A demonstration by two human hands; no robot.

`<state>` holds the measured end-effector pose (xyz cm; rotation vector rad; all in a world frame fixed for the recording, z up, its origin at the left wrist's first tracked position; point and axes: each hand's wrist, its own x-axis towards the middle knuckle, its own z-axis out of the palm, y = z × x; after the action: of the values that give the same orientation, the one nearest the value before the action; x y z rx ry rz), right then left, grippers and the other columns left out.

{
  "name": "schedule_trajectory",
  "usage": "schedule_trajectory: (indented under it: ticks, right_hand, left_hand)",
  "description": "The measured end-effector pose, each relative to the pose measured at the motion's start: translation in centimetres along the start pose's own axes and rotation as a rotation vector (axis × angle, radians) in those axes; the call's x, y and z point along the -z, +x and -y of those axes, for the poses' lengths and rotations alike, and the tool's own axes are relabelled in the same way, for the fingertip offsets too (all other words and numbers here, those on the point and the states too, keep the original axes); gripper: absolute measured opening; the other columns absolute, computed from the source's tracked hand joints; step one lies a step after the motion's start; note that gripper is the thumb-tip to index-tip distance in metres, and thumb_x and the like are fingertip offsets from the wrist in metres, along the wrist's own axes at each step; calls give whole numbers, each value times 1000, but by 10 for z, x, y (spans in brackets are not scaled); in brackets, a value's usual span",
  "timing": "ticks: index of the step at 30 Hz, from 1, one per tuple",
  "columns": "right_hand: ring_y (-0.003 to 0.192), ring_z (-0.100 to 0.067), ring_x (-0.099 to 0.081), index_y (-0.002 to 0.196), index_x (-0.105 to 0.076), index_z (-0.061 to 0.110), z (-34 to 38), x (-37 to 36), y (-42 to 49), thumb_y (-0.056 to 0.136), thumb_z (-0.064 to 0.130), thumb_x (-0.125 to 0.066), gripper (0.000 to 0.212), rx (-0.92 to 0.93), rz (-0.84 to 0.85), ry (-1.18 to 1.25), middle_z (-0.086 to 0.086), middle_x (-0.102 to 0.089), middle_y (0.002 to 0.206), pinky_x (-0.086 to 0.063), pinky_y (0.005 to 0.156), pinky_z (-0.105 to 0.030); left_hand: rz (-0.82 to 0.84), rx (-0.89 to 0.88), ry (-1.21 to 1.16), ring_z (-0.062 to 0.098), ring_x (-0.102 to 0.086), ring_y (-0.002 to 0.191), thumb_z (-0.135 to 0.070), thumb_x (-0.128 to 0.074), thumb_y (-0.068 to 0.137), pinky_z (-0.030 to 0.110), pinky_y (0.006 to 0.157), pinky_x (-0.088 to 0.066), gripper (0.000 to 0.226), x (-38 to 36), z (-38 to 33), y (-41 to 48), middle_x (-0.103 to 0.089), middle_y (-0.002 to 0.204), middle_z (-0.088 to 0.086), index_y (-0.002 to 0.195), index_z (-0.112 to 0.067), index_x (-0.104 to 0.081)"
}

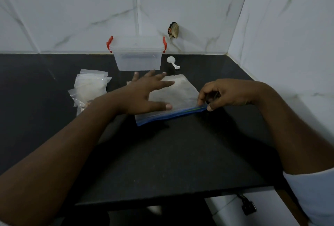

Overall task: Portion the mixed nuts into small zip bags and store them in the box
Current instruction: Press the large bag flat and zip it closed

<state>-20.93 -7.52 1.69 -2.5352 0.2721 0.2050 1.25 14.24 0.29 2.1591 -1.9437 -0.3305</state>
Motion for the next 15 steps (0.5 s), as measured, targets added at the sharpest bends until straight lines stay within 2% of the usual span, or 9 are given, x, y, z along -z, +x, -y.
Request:
schedule_trajectory:
  ticks: [1, 2, 3, 4, 6, 8, 11, 13, 15]
  right_hand:
    - [90, -16, -68, 107, -76, 26, 0, 0, 0, 91, 7, -75, 25, 10, -18, 6, 7, -72, 103, -53, 83, -29]
    - [91, -14, -70, 108, -75, 24, 0, 0, 0, 93, 6, -72, 23, 20, -41, 22, 7, -74, 103, -54, 84, -26]
    - [92, -11, -70, 109, -75, 22, 1, 1, 0, 95, 6, -70, 22, 33, -76, 37, 7, -75, 103, -54, 84, -24]
    - [94, -9, -70, 109, -75, 21, 2, 1, 1, 97, 7, -68, 21, 45, -119, 49, 8, -75, 103, -54, 85, -23]
    - [95, -4, -69, 110, -75, 19, 4, -1, 4, 98, 8, -67, 18, 78, -243, 73, 9, -75, 103, -52, 83, -19]
    - [90, -3, -67, 110, -74, 16, 6, -6, 10, 98, 6, -66, 17, 115, -404, 148, 3, -75, 100, -50, 80, -16]
    - [76, -6, -62, 108, -73, 15, 7, -15, 21, 96, 8, -70, 14, 102, -597, 346, -11, -71, 91, -51, 71, -20]
    - [71, -7, -60, 105, -72, 17, 5, -19, 25, 94, 13, -73, 11, 28, -633, 467, -9, -72, 87, -50, 67, -26]
    - [77, -10, -61, 99, -74, 20, 3, -20, 28, 94, 19, -74, 5, -54, -584, 510, -4, -74, 91, -49, 70, -31]
  left_hand:
    - [-54, -19, -107, 15, -18, 154, -72, -56, 86, 52, 125, -15, 76, 3, -8, -1, -27, 165, -10, 153, -44, -34]
    - [-71, -27, -190, 10, -36, 143, -65, -59, 90, 38, 118, -32, 66, 4, -17, 1, -43, 154, -14, 149, -40, -44]
    - [-55, -29, -218, 6, -48, 130, -60, -60, 91, 26, 104, -42, 59, 5, -27, 5, -52, 142, -15, 144, -36, -51]
    - [-25, -22, -202, 5, -54, 120, -58, -62, 91, 20, 94, -44, 56, 5, -37, 10, -57, 133, -15, 141, -32, -54]
    - [19, 1, -142, 4, -60, 105, -53, -68, 90, 19, 86, -47, 52, 3, -48, 24, -62, 122, -12, 134, -27, -59]
    - [-17, 26, -144, 5, -63, 94, -43, -72, 91, 24, 86, -52, 39, 4, -48, 37, -68, 112, -6, 121, -21, -67]
    - [-90, 100, -359, 20, -67, 94, -27, -73, 92, 36, 88, -55, 21, 4, -37, 45, -72, 102, 6, 101, -8, -72]
    - [-55, 145, -540, 21, -67, 98, -22, -71, 93, 33, 83, -52, 17, 2, -29, 44, -72, 102, 5, 98, -6, -73]
    - [-22, 177, -650, 17, -66, 98, -23, -70, 94, 29, 81, -49, 14, -1, -22, 43, -72, 105, 2, 96, -11, -75]
